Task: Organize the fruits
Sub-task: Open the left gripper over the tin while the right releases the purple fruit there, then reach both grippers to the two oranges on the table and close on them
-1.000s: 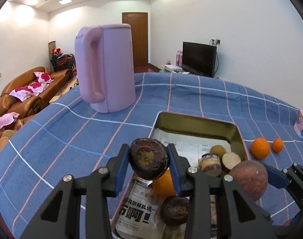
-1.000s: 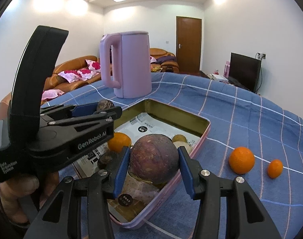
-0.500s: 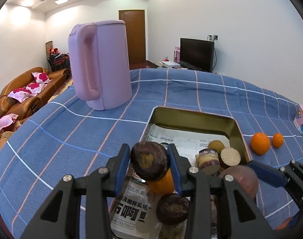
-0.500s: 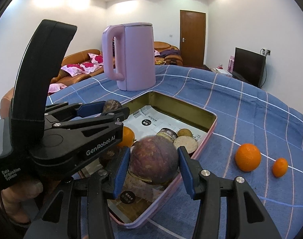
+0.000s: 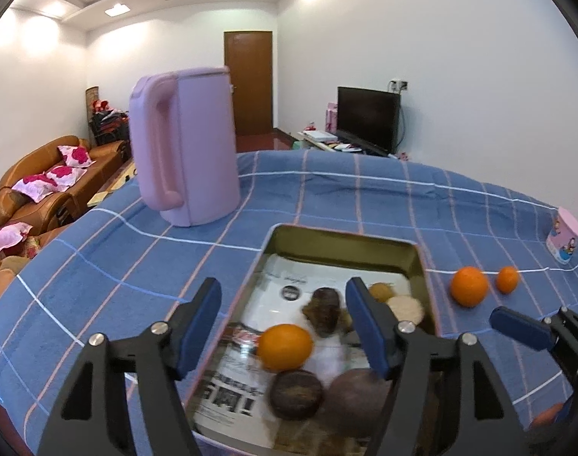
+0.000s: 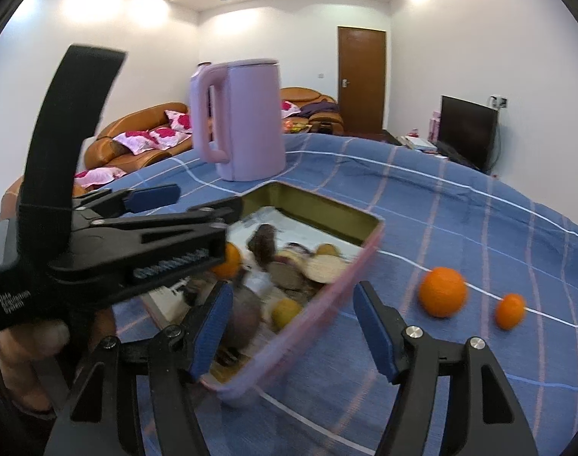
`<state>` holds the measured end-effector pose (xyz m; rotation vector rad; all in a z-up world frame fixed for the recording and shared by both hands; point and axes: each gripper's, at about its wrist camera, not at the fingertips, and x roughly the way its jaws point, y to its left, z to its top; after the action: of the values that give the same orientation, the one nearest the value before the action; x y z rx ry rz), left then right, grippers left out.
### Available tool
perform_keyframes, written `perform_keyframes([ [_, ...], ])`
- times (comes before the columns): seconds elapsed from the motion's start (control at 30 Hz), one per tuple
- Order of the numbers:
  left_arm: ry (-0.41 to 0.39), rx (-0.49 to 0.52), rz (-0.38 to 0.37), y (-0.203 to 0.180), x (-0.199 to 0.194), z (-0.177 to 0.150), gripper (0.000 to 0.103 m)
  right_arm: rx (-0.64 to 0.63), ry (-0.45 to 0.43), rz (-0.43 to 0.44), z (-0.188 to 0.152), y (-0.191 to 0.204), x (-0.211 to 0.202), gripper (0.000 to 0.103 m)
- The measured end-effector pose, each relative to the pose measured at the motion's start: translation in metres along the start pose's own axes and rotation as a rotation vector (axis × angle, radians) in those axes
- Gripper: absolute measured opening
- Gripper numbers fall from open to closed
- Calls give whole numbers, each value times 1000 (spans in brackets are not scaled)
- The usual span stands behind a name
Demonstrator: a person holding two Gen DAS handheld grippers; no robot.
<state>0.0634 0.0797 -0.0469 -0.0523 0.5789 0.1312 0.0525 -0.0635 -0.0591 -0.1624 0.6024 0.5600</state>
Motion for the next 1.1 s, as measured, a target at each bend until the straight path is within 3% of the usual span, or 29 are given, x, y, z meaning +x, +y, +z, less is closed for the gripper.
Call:
perform_keyframes([
  [0.57,-6,179,-115,-118,-1,5,73,130,10,-335,-14,-124,-46,68],
  [0.83,24,212,-123,-145,19,11,73,182,78,-369,-6,-152,-17,68],
  [1.1,35,183,-91,-138,30,17,73,250,166,-330,-8,-171,22,68],
])
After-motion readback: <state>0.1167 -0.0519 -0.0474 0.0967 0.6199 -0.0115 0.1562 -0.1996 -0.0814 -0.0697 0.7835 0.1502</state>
